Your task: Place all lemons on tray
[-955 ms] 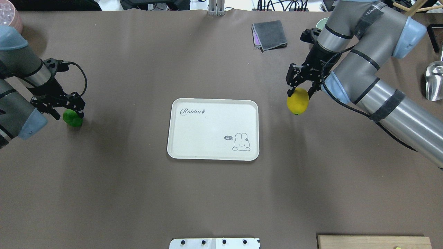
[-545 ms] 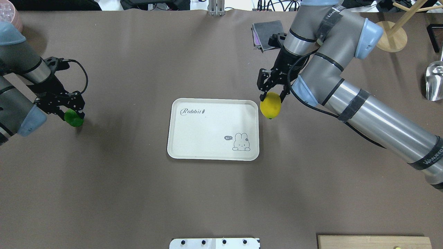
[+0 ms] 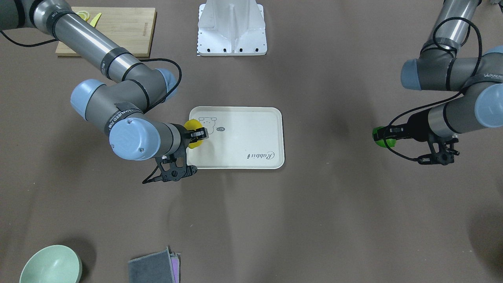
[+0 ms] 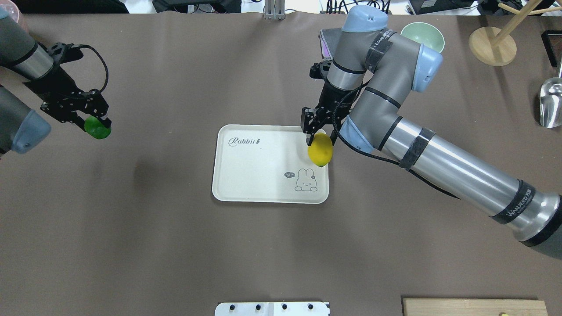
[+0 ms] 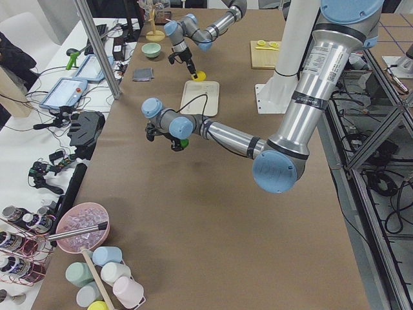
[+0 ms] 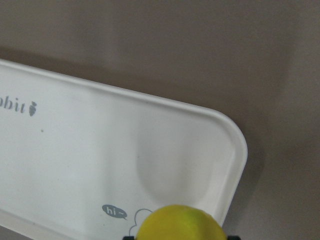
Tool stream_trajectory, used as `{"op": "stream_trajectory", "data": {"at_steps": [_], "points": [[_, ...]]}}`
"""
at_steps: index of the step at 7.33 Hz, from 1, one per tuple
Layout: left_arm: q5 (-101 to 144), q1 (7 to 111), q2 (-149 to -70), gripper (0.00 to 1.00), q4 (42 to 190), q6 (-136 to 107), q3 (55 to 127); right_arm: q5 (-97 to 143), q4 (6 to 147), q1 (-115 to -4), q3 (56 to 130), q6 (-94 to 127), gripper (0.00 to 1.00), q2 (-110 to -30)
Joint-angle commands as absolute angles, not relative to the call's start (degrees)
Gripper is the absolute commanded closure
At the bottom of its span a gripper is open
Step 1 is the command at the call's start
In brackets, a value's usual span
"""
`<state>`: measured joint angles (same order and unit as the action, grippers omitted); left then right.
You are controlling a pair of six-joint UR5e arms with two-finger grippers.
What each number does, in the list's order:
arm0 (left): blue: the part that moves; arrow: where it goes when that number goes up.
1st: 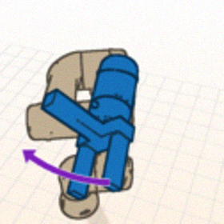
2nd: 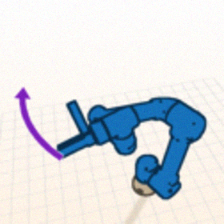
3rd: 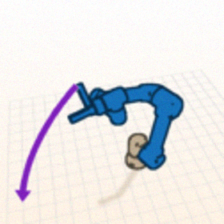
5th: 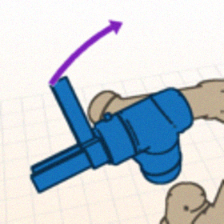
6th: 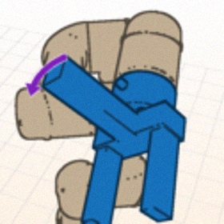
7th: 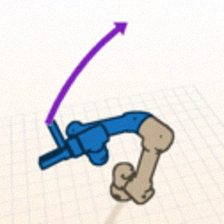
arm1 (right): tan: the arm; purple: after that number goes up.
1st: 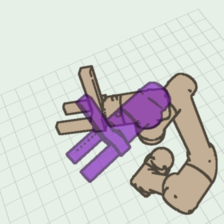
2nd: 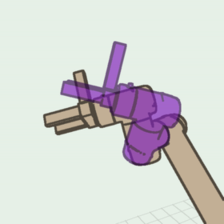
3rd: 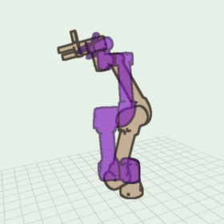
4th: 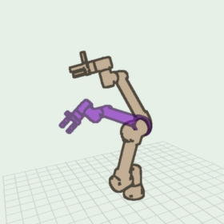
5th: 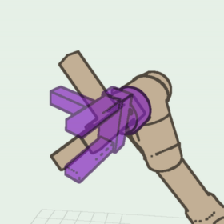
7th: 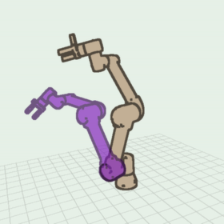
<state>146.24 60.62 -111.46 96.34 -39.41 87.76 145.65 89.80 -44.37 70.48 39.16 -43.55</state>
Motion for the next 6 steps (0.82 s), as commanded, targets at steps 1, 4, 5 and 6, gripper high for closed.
{"op": "stream_trajectory", "data": {"at_steps": [1, 4, 5, 6], "points": [[145.64, 55.68, -117.75, 1.00, 96.42, -39.20, 88.51, 145.02, 88.86, -43.59, 69.18, 39.20, 0.78, -42.72], [140.89, 48.10, -123.21, 1.00, 96.50, -39.29, 87.72, 145.02, 88.94, -43.51, 67.24, 39.72, 0.77, -42.01], [138.63, 45.29, -125.57, 1.00, 96.33, -39.46, 87.28, 145.02, 88.95, -43.59, 67.06, 41.21, 0.77, -42.10], [138.26, 44.74, -128.47, 1.00, 96.59, -39.64, 84.93, 145.02, 88.86, -43.51, 66.80, 41.22, 0.74, -42.10]]}}
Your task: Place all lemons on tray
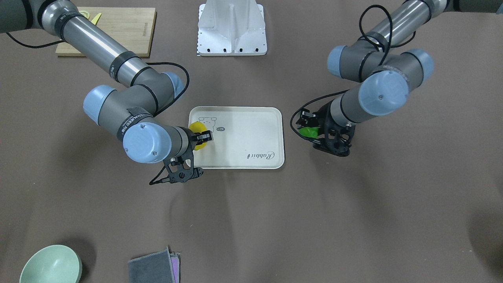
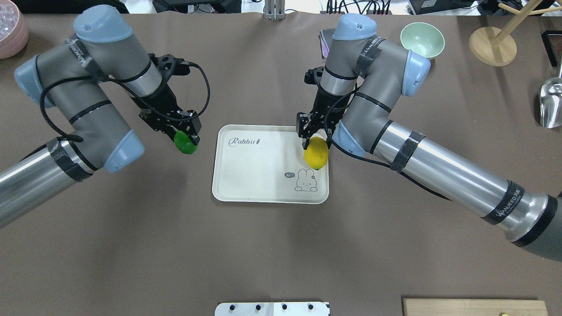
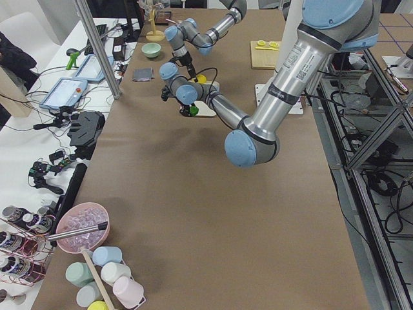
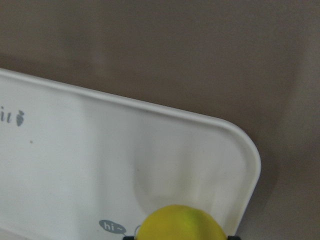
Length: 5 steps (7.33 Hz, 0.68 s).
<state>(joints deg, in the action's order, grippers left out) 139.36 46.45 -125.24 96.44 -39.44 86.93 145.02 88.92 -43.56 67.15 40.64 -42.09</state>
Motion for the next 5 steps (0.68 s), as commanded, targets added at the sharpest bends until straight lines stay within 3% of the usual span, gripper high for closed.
{"op": "stream_trajectory", "data": {"at_steps": [1, 2, 3, 5], "points": [[137.90, 42.04, -131.28, 1.00, 97.29, -39.46, 82.55, 145.11, 88.86, -43.51, 66.80, 41.22, 0.60, -42.01], [135.38, 41.05, -133.66, 1.00, 100.43, -39.46, 79.05, 145.02, 88.86, -43.51, 66.80, 41.22, 0.28, -41.92], [134.66, 40.35, -133.94, 1.00, 103.85, -39.55, 77.01, 145.02, 88.86, -43.59, 66.80, 41.22, 0.02, -41.75], [134.56, 39.12, -133.77, 1.00, 107.65, -45.41, 76.64, 145.28, 88.86, -44.46, 66.88, 41.22, 0.01, -41.40]]}}
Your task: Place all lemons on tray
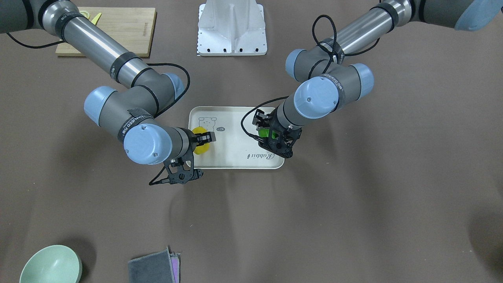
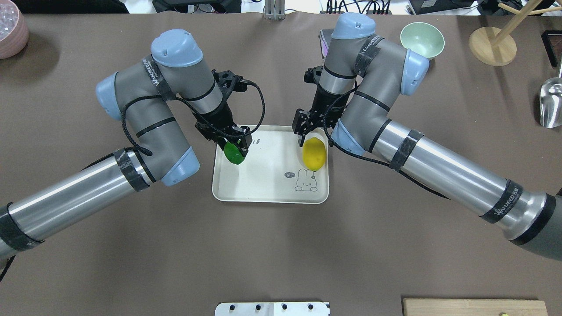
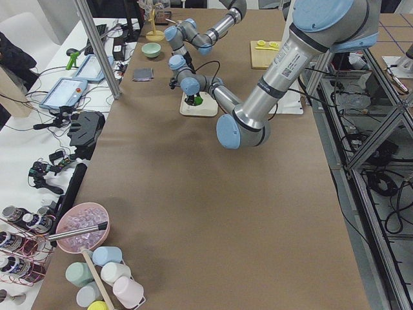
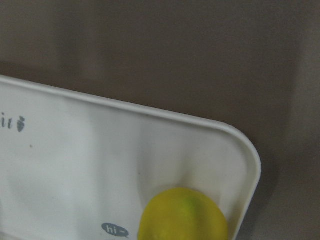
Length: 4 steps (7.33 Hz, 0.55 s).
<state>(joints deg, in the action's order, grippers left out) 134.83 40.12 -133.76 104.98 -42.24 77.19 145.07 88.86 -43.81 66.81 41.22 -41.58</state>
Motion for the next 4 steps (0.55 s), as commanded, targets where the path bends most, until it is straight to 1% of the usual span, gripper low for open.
{"op": "stream_trajectory", "data": {"at_steps": [1, 2, 3, 4], "points": [[134.65, 39.11, -133.60, 0.87, 107.84, -45.18, 76.73, 145.81, 88.86, -45.86, 66.88, 41.22, 0.01, -41.40], [134.65, 39.20, -133.42, 0.02, 107.67, -45.35, 77.25, 146.85, 88.77, -48.05, 67.15, 41.22, 0.01, -41.83], [134.56, 39.37, -132.55, 0.01, 107.58, -45.44, 78.39, 148.61, 88.68, -51.03, 67.58, 41.05, 0.01, -42.71], [134.56, 39.90, -131.50, 0.01, 107.40, -45.53, 79.44, 148.88, 88.51, -53.76, 70.37, 40.17, 0.01, -45.67]]}}
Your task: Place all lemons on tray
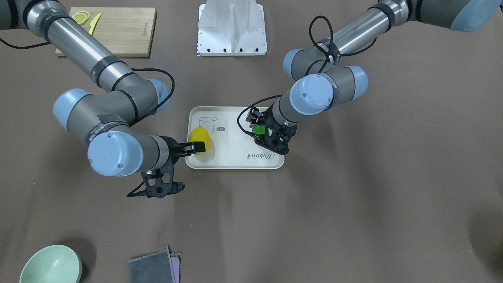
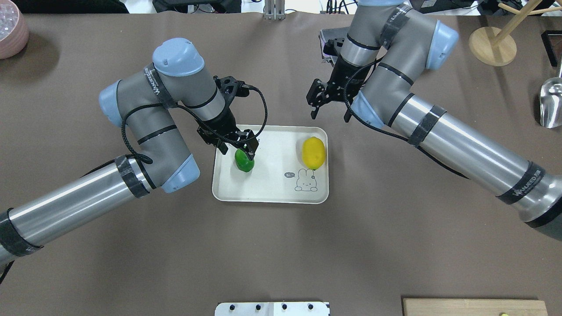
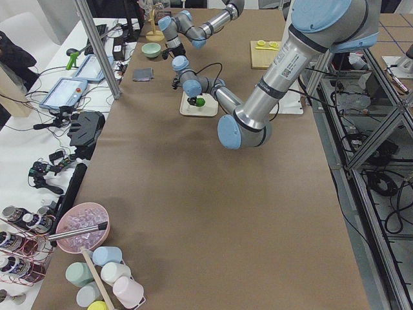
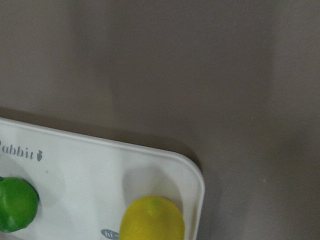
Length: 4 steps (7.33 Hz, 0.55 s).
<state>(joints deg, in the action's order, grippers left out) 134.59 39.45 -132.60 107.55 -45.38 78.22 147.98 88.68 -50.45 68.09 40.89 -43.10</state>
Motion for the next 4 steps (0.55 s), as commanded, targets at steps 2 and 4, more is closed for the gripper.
{"op": "stream_trajectory", "data": {"at_steps": [2, 4], "points": [[133.69, 44.61, -128.53, 0.01, 106.96, -45.70, 81.72, 148.27, 84.13, -56.06, 81.41, 39.55, 0.01, -55.93], [130.38, 51.74, -119.57, 0.01, 106.35, -44.65, 87.26, 148.27, 83.67, -58.26, 90.67, 36.58, 0.01, -65.62]]}}
